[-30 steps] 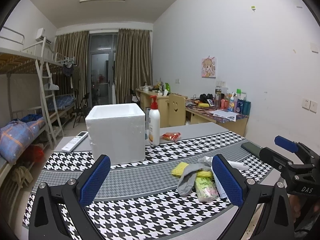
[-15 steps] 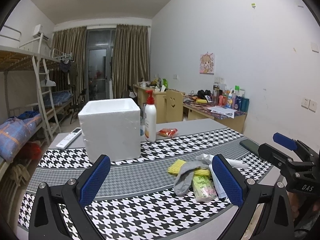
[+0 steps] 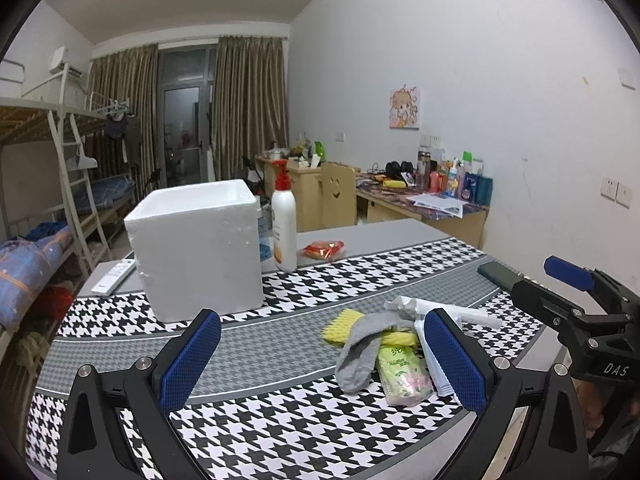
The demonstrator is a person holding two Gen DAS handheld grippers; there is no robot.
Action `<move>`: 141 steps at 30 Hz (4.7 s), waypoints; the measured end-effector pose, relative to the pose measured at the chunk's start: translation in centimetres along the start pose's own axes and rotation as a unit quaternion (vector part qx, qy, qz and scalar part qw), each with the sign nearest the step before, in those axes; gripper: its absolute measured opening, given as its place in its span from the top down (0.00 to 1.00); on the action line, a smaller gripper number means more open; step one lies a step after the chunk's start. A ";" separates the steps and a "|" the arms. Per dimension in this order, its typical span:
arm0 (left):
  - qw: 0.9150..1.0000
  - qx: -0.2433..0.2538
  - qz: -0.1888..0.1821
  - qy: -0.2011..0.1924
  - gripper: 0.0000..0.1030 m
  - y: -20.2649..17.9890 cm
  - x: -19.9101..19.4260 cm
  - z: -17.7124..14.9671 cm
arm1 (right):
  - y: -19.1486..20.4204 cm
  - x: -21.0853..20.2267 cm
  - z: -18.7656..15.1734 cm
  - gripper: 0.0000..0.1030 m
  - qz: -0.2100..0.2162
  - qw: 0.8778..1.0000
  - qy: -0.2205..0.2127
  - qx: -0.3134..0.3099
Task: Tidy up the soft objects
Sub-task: 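Move both grippers toward the pile of soft items on the table, then lower the left gripper onto the grey sock and close it while the right gripper approaches the white tissue, then close the right gripper on the white tissue wipes, then lift the grey sock with the left gripper while the right gripper lifts the white tissue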
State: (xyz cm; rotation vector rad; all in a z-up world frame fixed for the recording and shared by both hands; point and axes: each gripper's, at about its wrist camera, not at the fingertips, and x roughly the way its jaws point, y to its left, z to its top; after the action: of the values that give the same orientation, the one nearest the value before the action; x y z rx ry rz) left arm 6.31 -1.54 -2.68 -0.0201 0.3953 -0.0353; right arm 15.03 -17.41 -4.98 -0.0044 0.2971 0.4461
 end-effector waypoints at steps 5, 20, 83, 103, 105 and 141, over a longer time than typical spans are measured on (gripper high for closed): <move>1.000 0.002 -0.003 0.013 0.01 -0.3 1.1 -0.1 | -0.4 0.6 -0.2 0.04 -0.001 1.000 0.007 -0.004; 0.998 0.028 -0.011 0.054 0.01 -1.3 4.7 -0.6 | -3.2 3.2 -0.9 0.04 -0.004 0.998 0.051 0.037; 0.968 0.025 -0.081 0.237 0.81 -1.9 16.5 -4.0 | -5.9 9.9 -2.1 0.27 0.050 0.988 0.141 0.031; 0.968 0.036 -0.082 0.235 0.83 -2.0 16.4 -4.2 | -6.4 13.0 -4.3 0.59 0.053 0.973 0.225 0.024; 0.968 0.035 -0.081 0.236 0.83 -2.0 16.4 -4.2 | -6.5 12.9 -4.5 0.67 0.053 0.972 0.226 0.023; 0.981 0.022 -0.083 0.174 0.86 -0.8 10.7 -1.1 | -9.0 10.7 -6.4 0.68 -0.020 0.969 0.245 -0.020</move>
State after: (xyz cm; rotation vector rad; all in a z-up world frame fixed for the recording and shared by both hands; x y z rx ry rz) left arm 15.74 -2.76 -7.77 -0.0038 0.7431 -0.2145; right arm 26.24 -21.49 -14.66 -0.1619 0.7726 0.4058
